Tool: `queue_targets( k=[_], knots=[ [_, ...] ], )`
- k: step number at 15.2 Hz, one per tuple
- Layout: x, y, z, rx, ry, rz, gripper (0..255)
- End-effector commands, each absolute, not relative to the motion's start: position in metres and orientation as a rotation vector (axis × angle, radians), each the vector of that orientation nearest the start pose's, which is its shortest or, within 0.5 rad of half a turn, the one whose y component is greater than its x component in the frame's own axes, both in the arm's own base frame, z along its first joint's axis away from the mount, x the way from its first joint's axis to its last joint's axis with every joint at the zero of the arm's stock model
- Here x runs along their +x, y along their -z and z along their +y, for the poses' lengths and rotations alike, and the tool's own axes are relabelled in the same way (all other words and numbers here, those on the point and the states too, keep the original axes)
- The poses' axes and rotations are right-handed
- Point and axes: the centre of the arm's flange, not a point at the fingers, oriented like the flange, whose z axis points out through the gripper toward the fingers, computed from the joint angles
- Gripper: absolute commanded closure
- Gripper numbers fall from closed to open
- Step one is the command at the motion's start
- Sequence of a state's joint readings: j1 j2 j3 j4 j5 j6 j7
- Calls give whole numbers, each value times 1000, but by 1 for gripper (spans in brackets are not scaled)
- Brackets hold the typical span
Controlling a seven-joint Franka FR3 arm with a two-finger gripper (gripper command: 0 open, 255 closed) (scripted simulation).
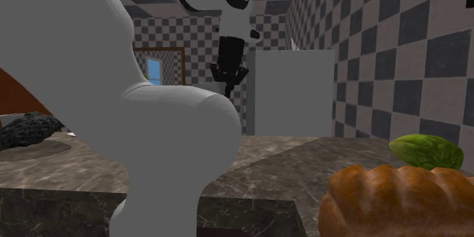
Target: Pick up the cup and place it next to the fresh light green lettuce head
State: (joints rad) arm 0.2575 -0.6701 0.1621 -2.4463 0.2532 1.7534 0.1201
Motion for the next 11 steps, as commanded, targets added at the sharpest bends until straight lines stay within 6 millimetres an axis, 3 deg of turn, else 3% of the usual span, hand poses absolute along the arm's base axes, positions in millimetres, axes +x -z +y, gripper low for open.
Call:
queue_targets(
  k=[1, 7, 11],
  knots=[
    [307, -535, 168, -2986, -94, -321, 255],
    [307, -561, 168, -2986, -94, -320, 255],
    [344, -562, 131, -2986, -94, -321, 255]
  ],
)
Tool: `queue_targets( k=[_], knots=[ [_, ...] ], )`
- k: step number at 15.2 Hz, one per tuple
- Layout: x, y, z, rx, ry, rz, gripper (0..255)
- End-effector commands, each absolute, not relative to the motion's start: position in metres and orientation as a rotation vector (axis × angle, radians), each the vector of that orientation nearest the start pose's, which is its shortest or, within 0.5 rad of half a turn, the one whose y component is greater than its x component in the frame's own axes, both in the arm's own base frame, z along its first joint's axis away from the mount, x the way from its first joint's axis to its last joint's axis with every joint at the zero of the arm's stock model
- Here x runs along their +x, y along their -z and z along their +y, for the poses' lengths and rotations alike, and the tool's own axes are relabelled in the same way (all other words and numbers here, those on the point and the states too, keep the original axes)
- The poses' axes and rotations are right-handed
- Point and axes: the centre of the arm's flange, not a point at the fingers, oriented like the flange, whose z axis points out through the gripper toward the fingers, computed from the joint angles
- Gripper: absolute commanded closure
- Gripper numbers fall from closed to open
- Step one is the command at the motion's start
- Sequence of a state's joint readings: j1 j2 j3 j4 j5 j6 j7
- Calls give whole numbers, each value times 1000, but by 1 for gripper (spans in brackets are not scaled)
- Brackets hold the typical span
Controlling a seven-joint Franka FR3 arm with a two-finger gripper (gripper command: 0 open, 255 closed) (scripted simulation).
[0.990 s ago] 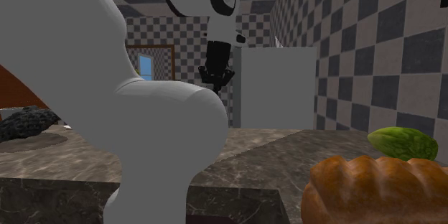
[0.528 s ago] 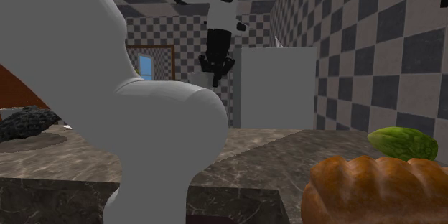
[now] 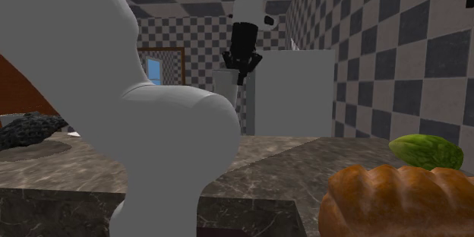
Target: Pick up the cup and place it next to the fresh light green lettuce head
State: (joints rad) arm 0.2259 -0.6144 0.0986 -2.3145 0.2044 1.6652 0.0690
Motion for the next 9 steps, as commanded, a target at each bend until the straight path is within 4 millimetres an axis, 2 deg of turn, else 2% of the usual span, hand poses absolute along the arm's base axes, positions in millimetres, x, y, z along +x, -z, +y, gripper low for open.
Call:
queue_targets(
  k=[1, 9],
  knots=[
    [353, -562, 122, -2986, -94, -321, 255],
    [428, -562, 47, -2986, -94, -321, 255]
  ],
)
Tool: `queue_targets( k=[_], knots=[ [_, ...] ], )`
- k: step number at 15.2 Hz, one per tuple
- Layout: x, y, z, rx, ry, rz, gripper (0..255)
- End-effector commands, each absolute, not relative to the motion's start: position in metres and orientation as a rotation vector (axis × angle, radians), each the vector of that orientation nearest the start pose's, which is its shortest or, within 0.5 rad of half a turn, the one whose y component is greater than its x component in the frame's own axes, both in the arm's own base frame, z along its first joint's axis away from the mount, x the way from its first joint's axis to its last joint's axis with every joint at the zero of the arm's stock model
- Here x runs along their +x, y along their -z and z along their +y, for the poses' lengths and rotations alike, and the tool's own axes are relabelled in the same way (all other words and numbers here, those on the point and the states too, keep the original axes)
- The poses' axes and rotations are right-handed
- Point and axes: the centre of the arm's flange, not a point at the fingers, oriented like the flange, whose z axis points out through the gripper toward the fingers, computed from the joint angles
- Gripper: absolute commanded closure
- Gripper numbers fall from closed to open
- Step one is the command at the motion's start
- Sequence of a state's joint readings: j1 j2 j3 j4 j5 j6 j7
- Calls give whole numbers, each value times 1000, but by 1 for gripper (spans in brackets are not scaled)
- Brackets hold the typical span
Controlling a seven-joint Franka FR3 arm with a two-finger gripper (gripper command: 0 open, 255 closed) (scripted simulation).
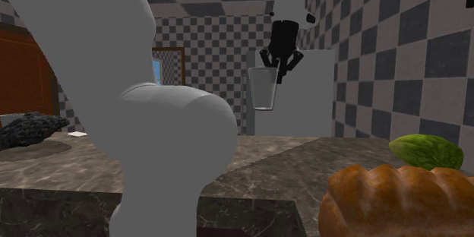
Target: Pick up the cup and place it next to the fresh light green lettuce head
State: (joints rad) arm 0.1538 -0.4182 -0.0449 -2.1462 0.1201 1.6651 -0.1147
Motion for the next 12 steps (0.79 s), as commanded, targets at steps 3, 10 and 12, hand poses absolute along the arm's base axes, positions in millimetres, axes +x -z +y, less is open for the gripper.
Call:
queue_targets(
  k=[3, 10, 12],
  knots=[
    [456, -562, 19, -2986, -94, -321, 255],
    [521, -563, -47, -2986, -94, -321, 255],
    [539, -563, -65, -2986, -94, -321, 255]
  ],
)
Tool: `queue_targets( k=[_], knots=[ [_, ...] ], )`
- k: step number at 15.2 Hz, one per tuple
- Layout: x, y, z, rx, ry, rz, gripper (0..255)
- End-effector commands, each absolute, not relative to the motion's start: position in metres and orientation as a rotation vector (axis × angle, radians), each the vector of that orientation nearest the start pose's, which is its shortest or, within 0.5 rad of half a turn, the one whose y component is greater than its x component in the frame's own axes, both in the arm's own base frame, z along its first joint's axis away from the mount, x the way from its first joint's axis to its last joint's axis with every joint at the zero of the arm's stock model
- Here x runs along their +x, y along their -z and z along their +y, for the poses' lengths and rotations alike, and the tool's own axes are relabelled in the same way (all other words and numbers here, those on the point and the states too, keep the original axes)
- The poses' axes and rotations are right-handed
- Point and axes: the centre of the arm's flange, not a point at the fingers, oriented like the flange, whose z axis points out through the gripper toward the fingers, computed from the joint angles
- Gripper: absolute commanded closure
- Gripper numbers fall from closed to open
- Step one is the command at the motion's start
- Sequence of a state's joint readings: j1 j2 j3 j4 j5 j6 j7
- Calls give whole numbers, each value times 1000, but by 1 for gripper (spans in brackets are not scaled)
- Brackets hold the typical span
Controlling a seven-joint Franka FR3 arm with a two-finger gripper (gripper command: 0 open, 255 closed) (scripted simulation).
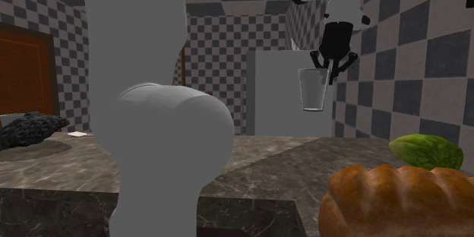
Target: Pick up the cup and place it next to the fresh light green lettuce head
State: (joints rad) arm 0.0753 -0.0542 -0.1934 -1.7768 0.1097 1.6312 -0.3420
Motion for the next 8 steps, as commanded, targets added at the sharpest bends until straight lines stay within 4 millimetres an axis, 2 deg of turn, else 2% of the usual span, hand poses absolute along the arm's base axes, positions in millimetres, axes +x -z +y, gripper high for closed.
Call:
queue_targets(
  k=[1, 8],
  knots=[
    [549, -563, -75, -2986, -94, -321, 255],
    [614, -563, -140, -2986, -94, -321, 255]
  ],
)
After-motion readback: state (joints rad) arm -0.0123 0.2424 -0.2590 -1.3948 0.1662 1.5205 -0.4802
